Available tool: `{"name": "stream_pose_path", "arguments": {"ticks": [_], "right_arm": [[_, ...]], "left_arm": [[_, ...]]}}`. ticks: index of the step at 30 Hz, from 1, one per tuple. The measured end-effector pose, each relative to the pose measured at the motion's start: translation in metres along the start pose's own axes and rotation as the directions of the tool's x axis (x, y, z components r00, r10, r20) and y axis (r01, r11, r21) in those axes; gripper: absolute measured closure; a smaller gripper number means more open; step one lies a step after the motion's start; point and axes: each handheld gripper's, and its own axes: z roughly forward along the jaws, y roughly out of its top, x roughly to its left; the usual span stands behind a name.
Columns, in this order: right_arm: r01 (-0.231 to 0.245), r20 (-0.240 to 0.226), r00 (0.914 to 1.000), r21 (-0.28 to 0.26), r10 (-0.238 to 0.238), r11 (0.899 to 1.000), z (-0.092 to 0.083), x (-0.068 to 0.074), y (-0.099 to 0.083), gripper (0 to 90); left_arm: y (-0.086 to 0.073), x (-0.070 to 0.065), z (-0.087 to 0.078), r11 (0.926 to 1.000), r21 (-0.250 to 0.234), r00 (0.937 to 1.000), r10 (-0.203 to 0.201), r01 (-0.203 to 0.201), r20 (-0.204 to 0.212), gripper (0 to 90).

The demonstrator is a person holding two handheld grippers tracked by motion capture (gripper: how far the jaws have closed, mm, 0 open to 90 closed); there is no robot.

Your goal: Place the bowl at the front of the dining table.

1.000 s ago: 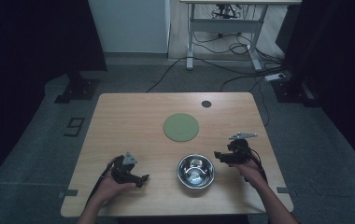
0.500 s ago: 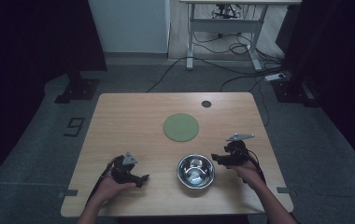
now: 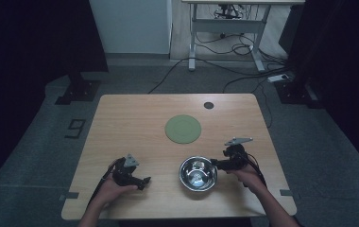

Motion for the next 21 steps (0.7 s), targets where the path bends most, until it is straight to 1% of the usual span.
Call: {"name": "stream_pose_path", "arguments": {"ticks": [8, 14, 21], "right_arm": [[0.023, -0.014, 0.9996, 0.017, -0.023, 1.000, 0.0040, 0.0064, -0.0007, 26.0], [0.034, -0.014, 0.9993, 0.031, -0.034, 0.999, 0.0067, 0.0088, -0.0015, 26.1], [0.043, 0.005, 0.9991, 0.050, -0.043, 0.998, 0.0096, 0.0084, -0.0025, 26.2]], "left_arm": [[0.0000, 0.0000, 0.0000, 1.0000, 0.000, 1.0000, 0.000, 0.000, 0.000, 0.0], [0.0000, 0.0000, 0.0000, 1.0000, 0.000, 1.0000, 0.000, 0.000, 0.000, 0.0], [0.0000, 0.0000, 0.0000, 1.0000, 0.000, 1.0000, 0.000, 0.000, 0.000, 0.0]]}}
